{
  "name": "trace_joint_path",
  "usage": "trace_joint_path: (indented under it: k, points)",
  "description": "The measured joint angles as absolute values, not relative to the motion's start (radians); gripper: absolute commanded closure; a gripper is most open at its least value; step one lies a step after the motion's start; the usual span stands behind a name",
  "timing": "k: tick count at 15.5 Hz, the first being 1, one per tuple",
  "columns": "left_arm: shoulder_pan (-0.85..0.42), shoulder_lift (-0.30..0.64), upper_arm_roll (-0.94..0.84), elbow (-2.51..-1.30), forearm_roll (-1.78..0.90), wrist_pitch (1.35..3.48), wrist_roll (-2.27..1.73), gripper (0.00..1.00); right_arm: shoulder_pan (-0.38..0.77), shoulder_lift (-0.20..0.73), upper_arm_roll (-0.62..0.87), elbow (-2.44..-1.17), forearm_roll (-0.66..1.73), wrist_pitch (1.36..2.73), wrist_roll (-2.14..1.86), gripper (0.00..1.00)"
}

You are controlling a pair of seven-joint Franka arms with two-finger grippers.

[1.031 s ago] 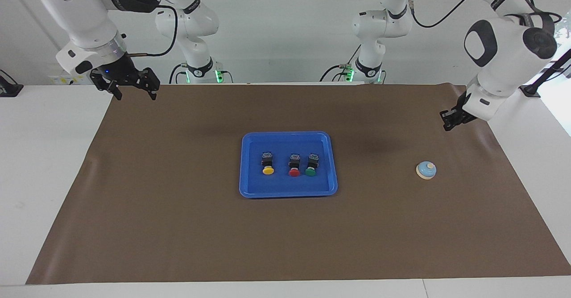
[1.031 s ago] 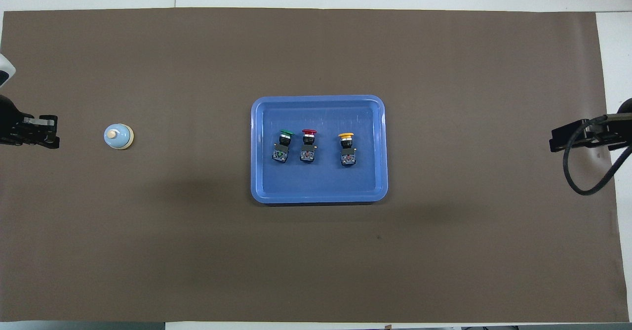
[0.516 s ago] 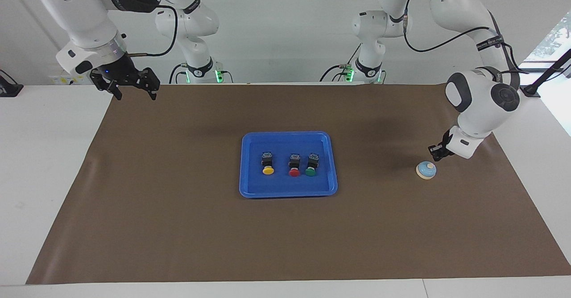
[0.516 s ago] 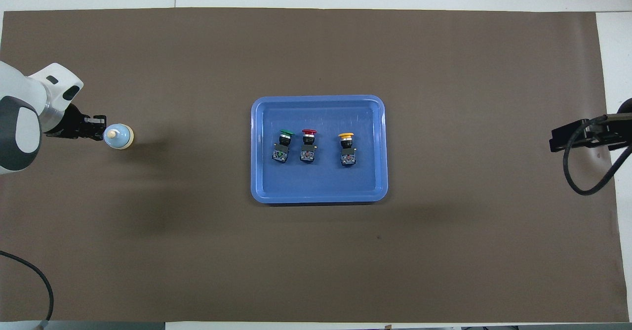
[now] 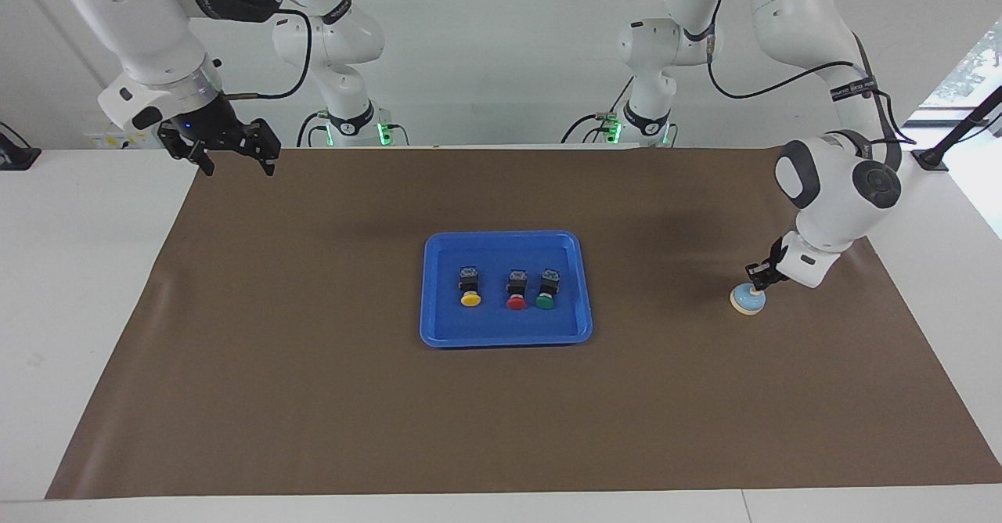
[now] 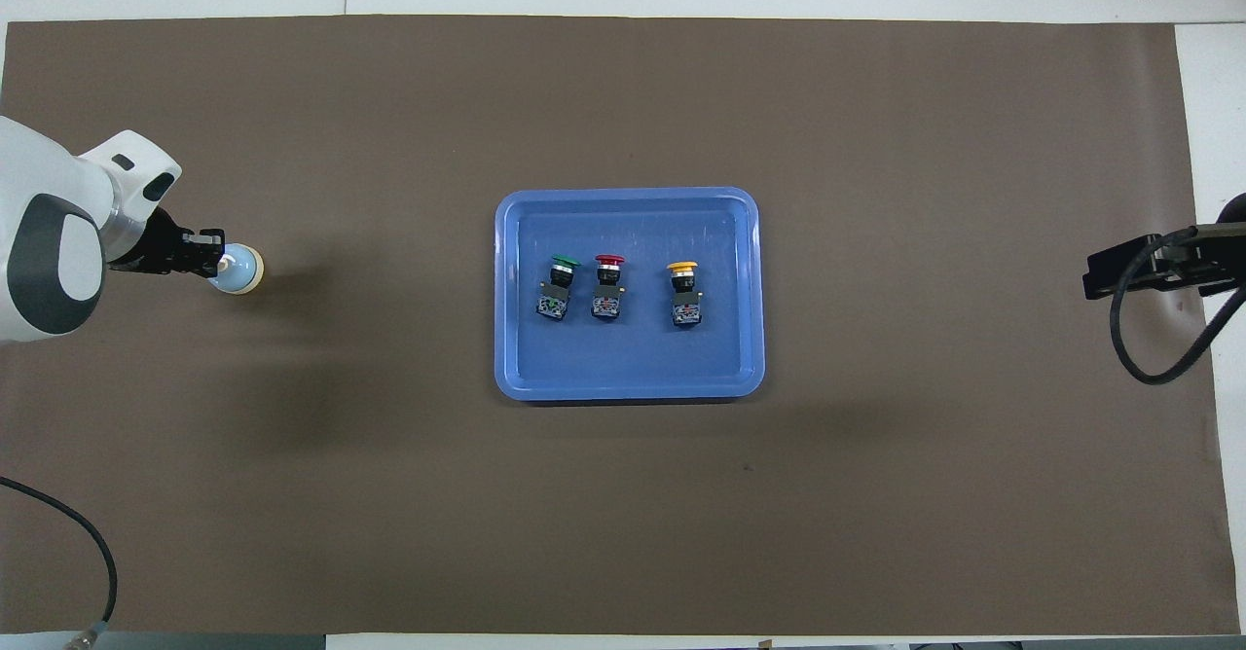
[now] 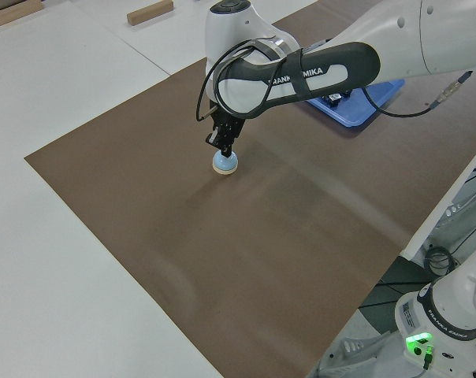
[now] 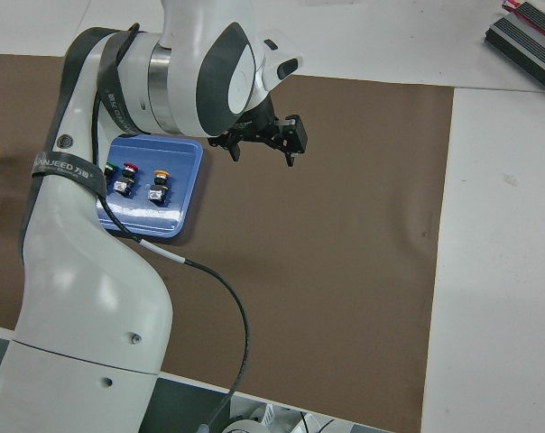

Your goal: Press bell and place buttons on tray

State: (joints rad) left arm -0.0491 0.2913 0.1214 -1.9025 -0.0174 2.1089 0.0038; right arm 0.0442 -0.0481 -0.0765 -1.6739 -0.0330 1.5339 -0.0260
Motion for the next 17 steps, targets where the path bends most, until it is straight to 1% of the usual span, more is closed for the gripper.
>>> trace_joint_path:
  k: [5,8,10,14,17]
  points:
    - [-0.049,0.283,0.121,-1.928,-0.018,2.141,0.006,1.00,0.044,-0.048,-0.076,-1.674,-0.033,1.534,-0.026,0.00]
    - [-0.050,0.279,0.121,-1.922,-0.018,2.120,0.011,1.00,0.044,-0.048,-0.076,-1.674,-0.033,1.534,-0.026,0.00]
    - [-0.060,0.246,0.121,-1.902,-0.020,2.053,0.012,0.00,0.044,-0.048,-0.076,-1.674,-0.033,1.534,-0.026,0.00]
    - [-0.116,0.097,0.118,-1.854,-0.021,1.834,0.012,0.00,0.044,-0.048,-0.076,-1.674,-0.033,1.534,-0.026,0.00]
    - [-0.149,-0.028,0.119,-1.840,-0.021,1.719,0.012,0.00,0.044,-0.048,-0.076,-1.674,-0.033,1.534,-0.026,0.00]
